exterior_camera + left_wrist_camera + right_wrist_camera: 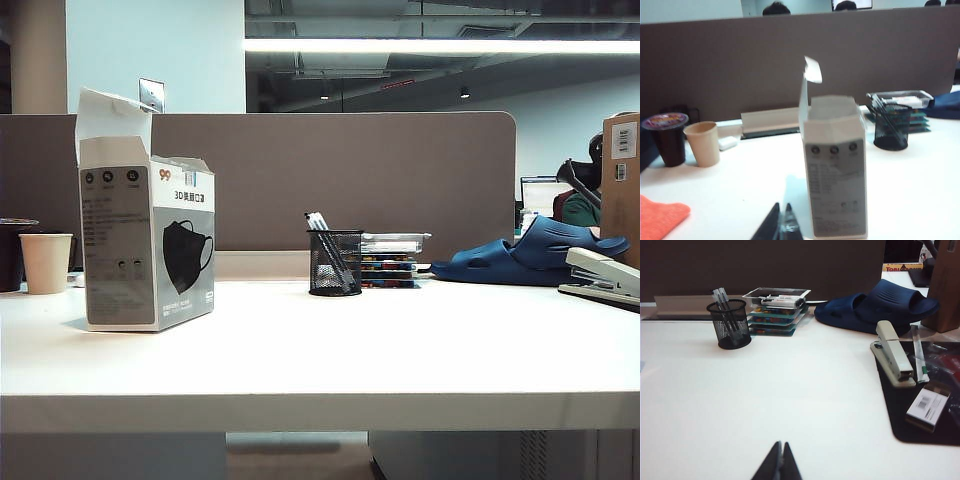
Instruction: Put the mask into the mask box.
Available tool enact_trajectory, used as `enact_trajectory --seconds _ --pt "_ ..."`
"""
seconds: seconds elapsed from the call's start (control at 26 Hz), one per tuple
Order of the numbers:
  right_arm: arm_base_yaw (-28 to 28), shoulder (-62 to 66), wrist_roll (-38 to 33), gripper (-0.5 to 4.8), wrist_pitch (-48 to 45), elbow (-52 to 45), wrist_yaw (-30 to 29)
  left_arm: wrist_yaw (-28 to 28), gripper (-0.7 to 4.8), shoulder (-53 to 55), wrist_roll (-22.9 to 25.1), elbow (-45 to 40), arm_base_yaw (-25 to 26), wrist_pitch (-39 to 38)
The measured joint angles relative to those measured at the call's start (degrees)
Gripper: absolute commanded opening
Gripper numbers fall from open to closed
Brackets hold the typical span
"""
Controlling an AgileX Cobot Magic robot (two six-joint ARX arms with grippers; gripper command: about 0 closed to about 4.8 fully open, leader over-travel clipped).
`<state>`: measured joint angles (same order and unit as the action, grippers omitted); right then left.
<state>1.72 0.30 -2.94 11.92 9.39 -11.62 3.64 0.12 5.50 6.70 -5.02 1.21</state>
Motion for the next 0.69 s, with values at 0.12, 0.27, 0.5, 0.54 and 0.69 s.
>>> enact_trajectory --seconds 0.12,0.27,0.5,0.54,0.69 --pt "0.0 0.0 0.0 -0.06 -5.4 -3.4 0.0 0.0 -0.06 0.0 0.0 -3.0 0.0 3.0" --pt "0.0 0.0 0.0 -0.06 -8.2 -6.1 1.3 0.1 -0.06 0.0 0.0 -4.4 0.0 4.2" --pt "0.0 0.0 0.0 -0.06 -10.0 -8.8 3.0 0.1 -0.05 0.0 0.0 -4.8 0.0 5.0" --pt "0.0 0.0 0.0 -0.06 -10.1 -9.0 3.0 0.1 -0.06 0.0 0.0 -5.0 0.0 5.1" --pt "0.0 0.0 0.0 -0.06 -10.3 -9.0 3.0 0.1 -0.06 0.0 0.0 -6.4 0.0 5.5"
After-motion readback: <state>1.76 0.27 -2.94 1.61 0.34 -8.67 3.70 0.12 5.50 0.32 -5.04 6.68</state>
